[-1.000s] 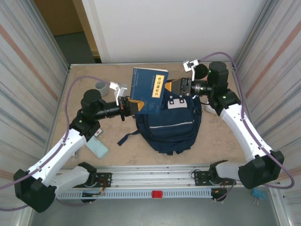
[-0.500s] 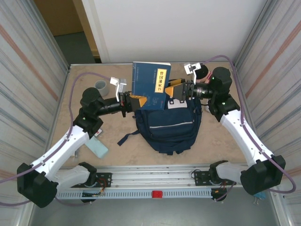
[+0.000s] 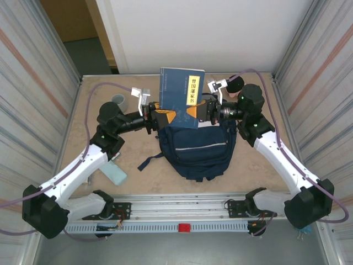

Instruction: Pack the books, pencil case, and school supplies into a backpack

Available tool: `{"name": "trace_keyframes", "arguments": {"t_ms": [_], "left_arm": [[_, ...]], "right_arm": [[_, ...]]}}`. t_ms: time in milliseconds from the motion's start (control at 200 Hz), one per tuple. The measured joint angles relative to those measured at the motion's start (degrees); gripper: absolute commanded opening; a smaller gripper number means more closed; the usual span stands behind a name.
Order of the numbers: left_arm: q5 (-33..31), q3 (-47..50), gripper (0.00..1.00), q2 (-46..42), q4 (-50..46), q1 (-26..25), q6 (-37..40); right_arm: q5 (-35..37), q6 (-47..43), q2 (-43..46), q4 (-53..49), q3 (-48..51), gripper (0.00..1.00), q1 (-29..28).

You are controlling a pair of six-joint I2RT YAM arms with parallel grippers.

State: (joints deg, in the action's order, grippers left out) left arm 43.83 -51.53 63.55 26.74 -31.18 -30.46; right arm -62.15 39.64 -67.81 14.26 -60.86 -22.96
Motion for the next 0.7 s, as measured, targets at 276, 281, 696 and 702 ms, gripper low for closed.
{"name": "trace_keyframes", "arguments": {"t_ms": [276,281,696,702], "left_arm": [[-12.1,-6.0,0.75,-9.1,-29.5,0.1,21.4],[-12.2,-6.3,0.75,-9.3,-30.2,0.1,22.0],[-24.9,-17.8,0.8,-9.3,-58.9,-12.5,56.7],[-25.1,-17.8,0.8,-9.2,-59.0,-12.7,56.8]], "right_arm": [[5.9,-21.7,5.4,-22.9,-2.0,0.0,7.7],[6.1,-22.2,5.6,-23.2,-2.0,0.0,7.6],[33.5,-80.9,11.7,-49.0,-0.5,0.0,-10.2],[33.8,-81.0,11.5,-49.1,-0.6,0.0,-10.3]]}}
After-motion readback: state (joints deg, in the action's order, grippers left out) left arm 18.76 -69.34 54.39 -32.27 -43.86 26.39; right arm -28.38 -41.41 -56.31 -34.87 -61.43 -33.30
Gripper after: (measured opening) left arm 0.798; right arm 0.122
